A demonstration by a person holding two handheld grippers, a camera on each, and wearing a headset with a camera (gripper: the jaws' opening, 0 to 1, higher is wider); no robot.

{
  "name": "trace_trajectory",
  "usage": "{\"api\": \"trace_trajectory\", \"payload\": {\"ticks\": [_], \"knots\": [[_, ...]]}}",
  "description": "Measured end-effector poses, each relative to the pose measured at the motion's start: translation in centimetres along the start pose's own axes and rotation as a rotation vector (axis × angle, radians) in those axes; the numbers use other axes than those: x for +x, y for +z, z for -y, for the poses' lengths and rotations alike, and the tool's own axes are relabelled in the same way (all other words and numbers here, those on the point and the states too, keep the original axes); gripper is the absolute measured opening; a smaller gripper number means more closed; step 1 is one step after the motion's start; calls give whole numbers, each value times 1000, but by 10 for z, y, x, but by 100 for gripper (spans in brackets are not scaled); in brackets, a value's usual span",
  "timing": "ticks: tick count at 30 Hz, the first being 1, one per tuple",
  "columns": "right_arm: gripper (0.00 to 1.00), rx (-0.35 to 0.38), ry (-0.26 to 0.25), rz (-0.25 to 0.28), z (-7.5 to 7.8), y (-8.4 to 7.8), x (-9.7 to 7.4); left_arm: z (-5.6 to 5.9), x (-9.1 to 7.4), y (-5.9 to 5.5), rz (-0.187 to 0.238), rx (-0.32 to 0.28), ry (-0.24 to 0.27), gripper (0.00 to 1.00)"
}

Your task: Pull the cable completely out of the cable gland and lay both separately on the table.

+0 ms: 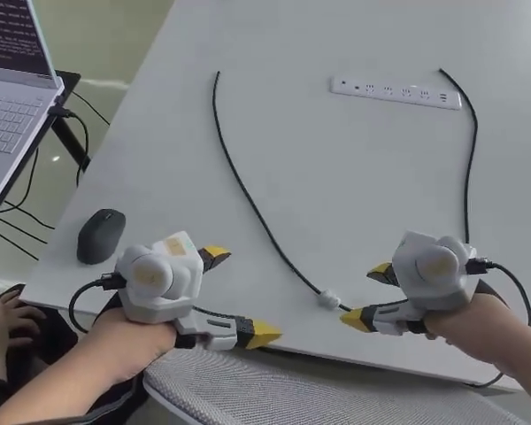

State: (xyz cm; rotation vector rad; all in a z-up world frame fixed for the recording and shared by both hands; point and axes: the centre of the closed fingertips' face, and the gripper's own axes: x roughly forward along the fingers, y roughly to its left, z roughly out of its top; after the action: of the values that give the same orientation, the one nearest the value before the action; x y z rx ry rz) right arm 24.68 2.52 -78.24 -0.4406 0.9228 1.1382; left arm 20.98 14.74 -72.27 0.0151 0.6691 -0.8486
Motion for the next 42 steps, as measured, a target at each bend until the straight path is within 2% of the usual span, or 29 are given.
{"api": "trace_trajectory", "payload": {"ticks": [16,31,42], "knots": [[40,-37,25,-76,1,-8,29,-11,-3,-4,1,-8,11,88],[24,-66,38,-109,-3,-12,37,-8,-5,-11,-16,-15,-2,86],[14,-53,46,-114,-2,-12,42,-1,-8,-15,-27,-18,-11,84]]}}
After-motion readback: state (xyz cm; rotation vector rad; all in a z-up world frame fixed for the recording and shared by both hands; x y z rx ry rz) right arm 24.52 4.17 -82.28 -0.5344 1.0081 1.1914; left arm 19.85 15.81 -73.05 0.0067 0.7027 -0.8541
